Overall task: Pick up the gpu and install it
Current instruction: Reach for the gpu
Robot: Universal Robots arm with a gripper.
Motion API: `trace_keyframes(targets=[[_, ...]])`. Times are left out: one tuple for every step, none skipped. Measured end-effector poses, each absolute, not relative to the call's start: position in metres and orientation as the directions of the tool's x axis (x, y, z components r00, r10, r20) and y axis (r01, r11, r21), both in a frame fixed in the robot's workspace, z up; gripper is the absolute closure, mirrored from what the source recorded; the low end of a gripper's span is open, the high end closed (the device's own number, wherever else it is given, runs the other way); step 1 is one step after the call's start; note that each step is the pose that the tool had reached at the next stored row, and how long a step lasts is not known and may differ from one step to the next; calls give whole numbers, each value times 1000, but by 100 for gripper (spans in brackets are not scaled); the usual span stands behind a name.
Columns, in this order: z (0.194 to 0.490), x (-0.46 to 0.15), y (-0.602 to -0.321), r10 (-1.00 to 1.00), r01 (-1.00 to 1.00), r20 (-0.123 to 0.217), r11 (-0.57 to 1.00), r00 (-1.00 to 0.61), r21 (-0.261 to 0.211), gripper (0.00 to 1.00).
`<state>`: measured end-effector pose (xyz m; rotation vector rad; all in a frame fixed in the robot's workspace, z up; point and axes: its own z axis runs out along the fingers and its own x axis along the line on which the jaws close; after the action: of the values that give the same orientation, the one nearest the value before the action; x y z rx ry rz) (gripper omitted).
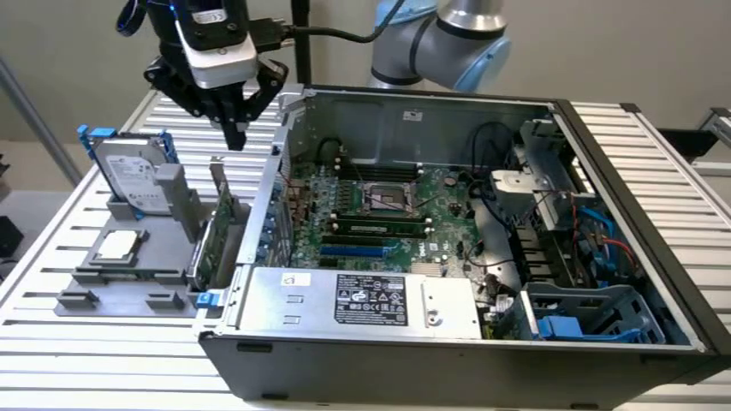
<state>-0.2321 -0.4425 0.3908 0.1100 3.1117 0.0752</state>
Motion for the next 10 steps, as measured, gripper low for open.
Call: trace_keyframes(targets=[[390, -237, -443, 71, 70, -25, 996, -997, 49, 89], [389, -241, -443, 71, 70, -25, 996, -997, 49, 89], [387, -246, -443, 71, 70, -25, 996, -997, 49, 89], [386, -250, -443, 71, 70, -25, 996, -997, 49, 89], [384, -255, -443, 71, 70, -25, 996, -997, 49, 89], [383, -259, -443, 71, 70, -25, 996, -997, 49, 89], [381, -264, -443, 71, 70, -25, 996, -997, 49, 89], [379, -268, -443, 71, 70, -25, 996, -997, 49, 89], [378, -273, -443, 71, 70, -25, 996, -997, 48, 89], [376, -278, -443, 71, 70, -25, 996, -997, 48, 89]])
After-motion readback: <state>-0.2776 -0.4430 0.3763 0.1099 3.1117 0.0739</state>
